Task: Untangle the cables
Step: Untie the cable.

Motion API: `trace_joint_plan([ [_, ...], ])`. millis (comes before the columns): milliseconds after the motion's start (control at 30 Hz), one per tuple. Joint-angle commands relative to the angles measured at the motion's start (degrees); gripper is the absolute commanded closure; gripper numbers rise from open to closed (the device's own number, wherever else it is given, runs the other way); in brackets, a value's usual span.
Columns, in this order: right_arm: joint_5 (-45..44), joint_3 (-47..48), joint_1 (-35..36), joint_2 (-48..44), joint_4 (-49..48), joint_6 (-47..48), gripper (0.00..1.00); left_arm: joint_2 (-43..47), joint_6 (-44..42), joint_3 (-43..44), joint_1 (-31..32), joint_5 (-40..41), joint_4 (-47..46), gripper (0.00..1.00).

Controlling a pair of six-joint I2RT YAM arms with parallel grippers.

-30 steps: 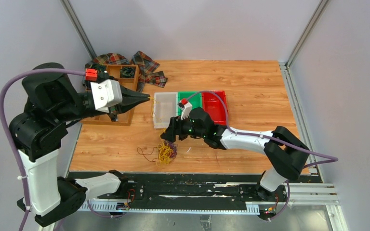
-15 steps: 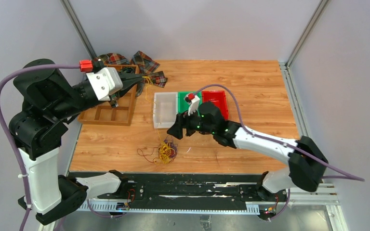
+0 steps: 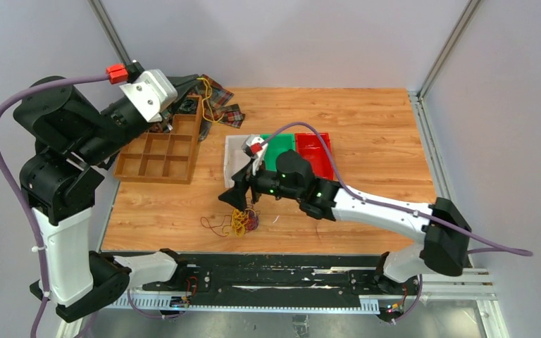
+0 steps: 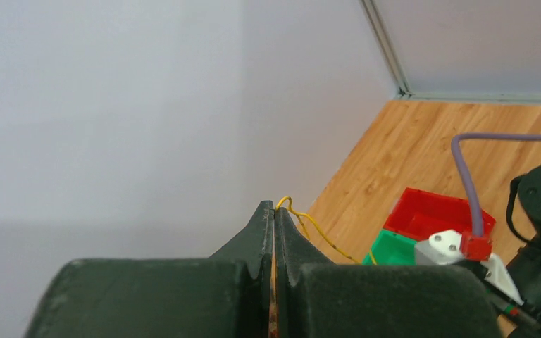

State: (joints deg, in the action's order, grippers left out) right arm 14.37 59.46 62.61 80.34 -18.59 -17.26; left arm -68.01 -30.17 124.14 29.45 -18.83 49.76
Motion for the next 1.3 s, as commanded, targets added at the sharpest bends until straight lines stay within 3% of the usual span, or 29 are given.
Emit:
trace_joint_plan([
  [0, -4.1, 6.7, 0.0, 6.6, 0.6, 1.4, 0.26, -0.3, 0.0, 3.8, 0.5, 2.4, -4.7, 1.0],
  [200, -3.7, 8.7, -0.1, 15.1, -0.2, -1.8, 0.35, 0.4, -1.3, 5.3, 0.5, 6.0, -13.1, 0.99],
  [433, -1.7, 6.4, -0.5, 21.6, -4.8, -9.8, 0.43, 2.5, -5.6, 2.4, 0.5, 13.0, -32.8, 0.99],
  [700, -2.3, 3.9, -1.1, 27.3, -7.1, -20.4, 0.5, 1.9, -14.1, 3.5, 0.5, 17.6, -48.4, 0.99],
  [867, -5.0, 1.1, -1.2, 25.1, -5.6, -21.1, 0.45, 0.6, -15.9, 7.5, 0.5, 17.4, -46.5, 0.99],
  [1067, -6.5, 1.1, -2.9, 16.0, -0.3, -17.4, 0.31, 6.5, -13.6, -3.7, 0.5, 12.6, -39.8, 0.99],
  [1267, -8.1, 3.6, -4.4, 7.4, 6.0, -12.2, 0.26, 12.0, -6.6, -15.3, 0.5, 7.0, -31.7, 1.0],
])
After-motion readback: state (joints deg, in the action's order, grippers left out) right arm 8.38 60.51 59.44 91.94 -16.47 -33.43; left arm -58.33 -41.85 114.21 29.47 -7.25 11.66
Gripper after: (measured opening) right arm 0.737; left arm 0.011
